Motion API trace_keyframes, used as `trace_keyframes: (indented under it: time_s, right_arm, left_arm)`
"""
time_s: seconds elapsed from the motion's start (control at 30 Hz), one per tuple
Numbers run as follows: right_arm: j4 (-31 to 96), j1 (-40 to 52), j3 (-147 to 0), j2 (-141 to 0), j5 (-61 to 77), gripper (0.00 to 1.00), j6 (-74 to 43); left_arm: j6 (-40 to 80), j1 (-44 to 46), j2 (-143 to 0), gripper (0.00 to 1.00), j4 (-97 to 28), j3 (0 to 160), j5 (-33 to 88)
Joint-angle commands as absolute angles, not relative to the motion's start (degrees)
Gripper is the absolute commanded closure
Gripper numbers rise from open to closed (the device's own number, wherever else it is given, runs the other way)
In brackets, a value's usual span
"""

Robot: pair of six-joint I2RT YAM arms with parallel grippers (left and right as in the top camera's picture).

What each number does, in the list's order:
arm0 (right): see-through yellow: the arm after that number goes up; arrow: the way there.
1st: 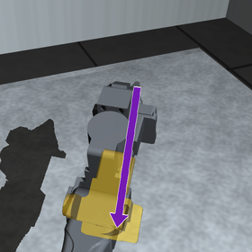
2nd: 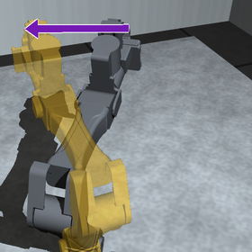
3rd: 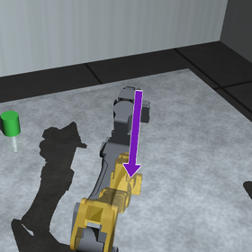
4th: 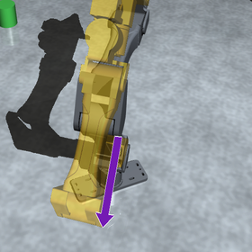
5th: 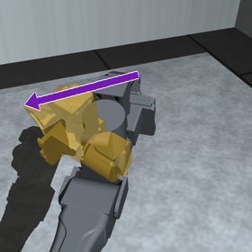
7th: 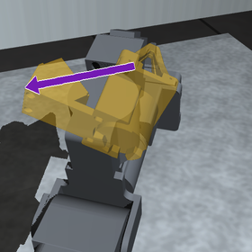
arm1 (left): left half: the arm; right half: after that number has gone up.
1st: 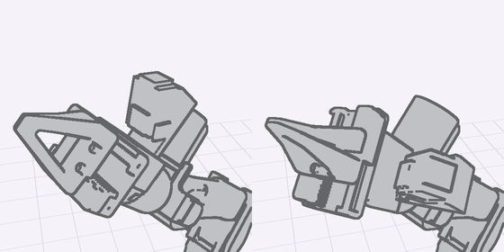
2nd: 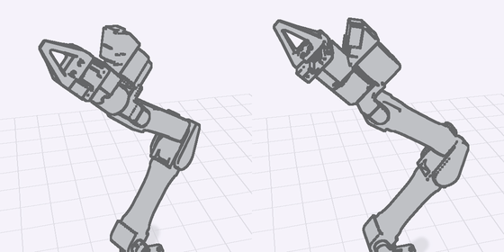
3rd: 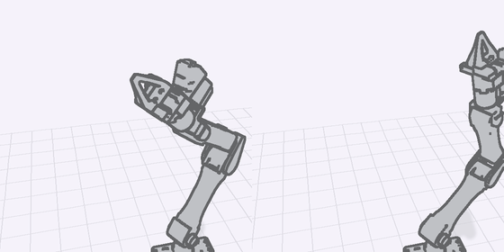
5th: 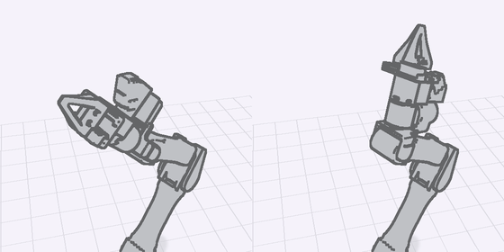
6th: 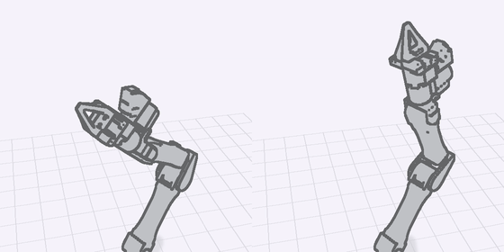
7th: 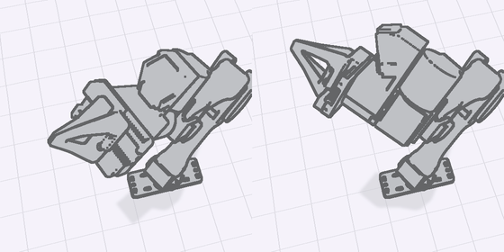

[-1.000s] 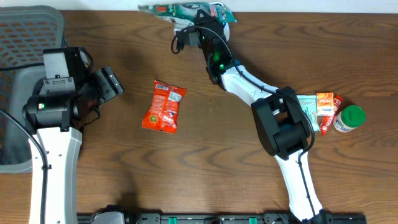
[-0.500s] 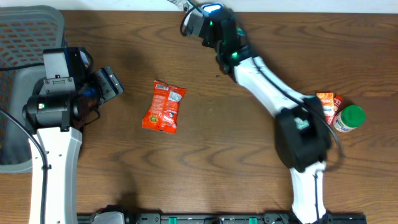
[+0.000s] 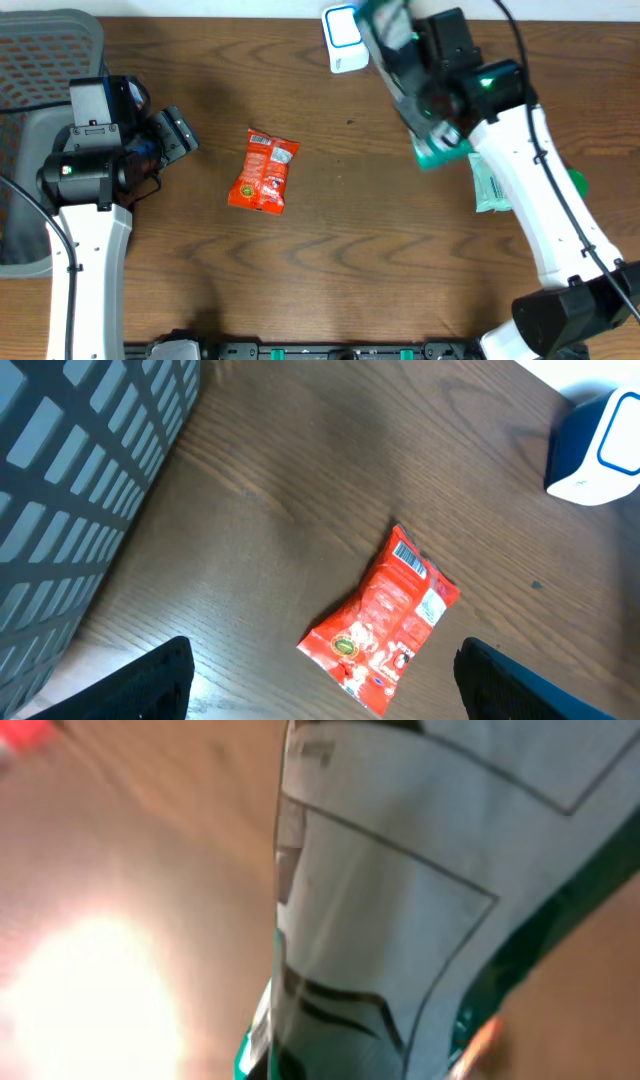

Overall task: Scan the item barcode
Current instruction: 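Carry the glove packet to the right edge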

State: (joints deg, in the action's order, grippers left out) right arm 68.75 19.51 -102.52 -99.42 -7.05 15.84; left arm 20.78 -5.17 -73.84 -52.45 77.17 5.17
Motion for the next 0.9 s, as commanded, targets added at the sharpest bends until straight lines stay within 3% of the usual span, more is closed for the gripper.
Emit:
trace_keyframes:
  time_s: [0.0,0.23,0.5,0.53,0.57,0.6,0.87]
  right_arm:
    - [73.5,14.9,-100.7,-99.8,-6.8,0.99,7.0]
    - [70.0,5.6,-90.7,-99.9,-7.0,0.99,6.2]
    - [56.7,-3.2,-77.7,-99.9,-7.3,0.98,8.0]
    - [55.2,-3.9,-76.5,-99.9,-7.3,0.94,8.0]
    - [54.3,-4.6,-75.6,-99.9,-7.3,0.76,8.0]
    - [53.9,-5.2,-75.1,-99.9,-7.3,0.66,8.0]
    - [53.3,-6.9,-74.9,-100.0,-7.4,0.19,8.0]
  left_arm:
    - [20.7,-5.5,-73.9,0.16,-52.4,77.5,4.3]
    - [20.7,-5.5,-73.9,0.16,-52.4,77.5,4.3]
    - [20.7,-5.5,-73.9,0.16,-52.4,77.5,4.3]
    - [20.7,-5.5,-73.9,0.16,-52.4,77.5,4.3]
    - [20.7,-5.5,-73.8,0.16,-52.4,77.5,4.3]
    - [20.7,-5.5,-73.8,0.16,-52.4,77.5,4.3]
    - [20.7,-5.5,-73.8,0.16,-52.4,77.5,4.3]
